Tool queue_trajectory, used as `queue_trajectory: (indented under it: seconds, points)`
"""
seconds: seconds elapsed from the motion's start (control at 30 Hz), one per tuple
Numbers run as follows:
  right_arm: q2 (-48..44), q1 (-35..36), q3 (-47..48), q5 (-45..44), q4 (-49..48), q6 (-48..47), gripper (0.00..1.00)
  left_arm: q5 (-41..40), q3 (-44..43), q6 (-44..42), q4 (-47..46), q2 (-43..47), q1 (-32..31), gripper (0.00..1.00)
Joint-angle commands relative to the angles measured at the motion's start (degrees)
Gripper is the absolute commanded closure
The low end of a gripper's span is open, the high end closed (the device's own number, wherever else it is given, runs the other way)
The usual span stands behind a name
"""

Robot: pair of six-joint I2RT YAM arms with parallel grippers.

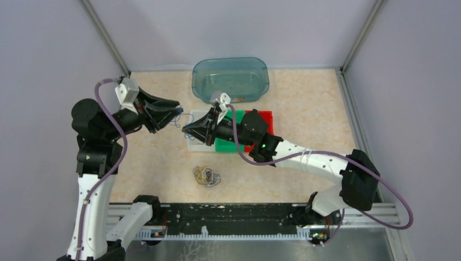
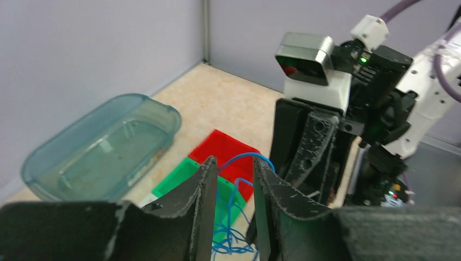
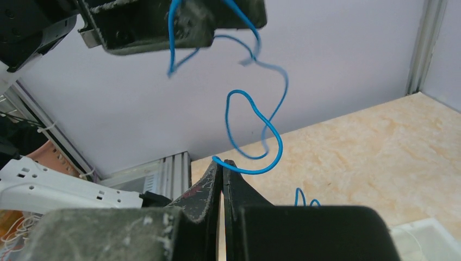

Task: Untangle the cables

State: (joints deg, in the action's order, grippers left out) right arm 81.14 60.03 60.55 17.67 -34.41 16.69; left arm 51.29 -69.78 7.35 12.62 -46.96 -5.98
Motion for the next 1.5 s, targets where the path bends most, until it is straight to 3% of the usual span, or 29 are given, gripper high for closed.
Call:
queue_trajectory:
  seconds: [0.0,0.2,0.53,0.67,0.8,0.97,1.27,1.47]
  points:
    - [-2.4,-0.3,3.5,0.8,-1.3,-0.2,1.0,9.7,0.6,2.6,4.2,0.2,0.1,0.59]
    - [-1.9,-0.3,4.4,2.6,0.3,-0.7,1.0,14.9,1.1,2.5,5.0,-0.3,0.1,0.38]
    - [-2.6,-0.4,4.7,3.9,1.8,-1.9,1.0,16.5,-0.2,-6.6,13.5,-2.0,0.1,0.32]
    - [-3.8,-0.4,3.9,4.6,1.9,-1.9,1.0,16.5,-1.5,-10.1,17.0,-2.2,0.1,0.4]
    - [-4.5,-0.4,3.0,4.0,1.8,-2.1,1.0,14.9,-1.8,-6.4,16.0,-2.3,0.0,0.44]
    - [-4.3,-0.3,3.1,3.9,1.5,-2.1,1.0,14.8,-0.1,-2.8,14.3,-1.6,0.1,0.57]
    - [-3.2,-0.2,3.3,4.7,0.7,-1.4,1.0,16.0,1.1,2.4,11.2,-2.4,0.1,0.66]
    - [-2.7,-0.3,3.7,4.6,0.8,-1.8,1.0,15.2,2.2,5.2,11.0,-2.3,0.1,0.61]
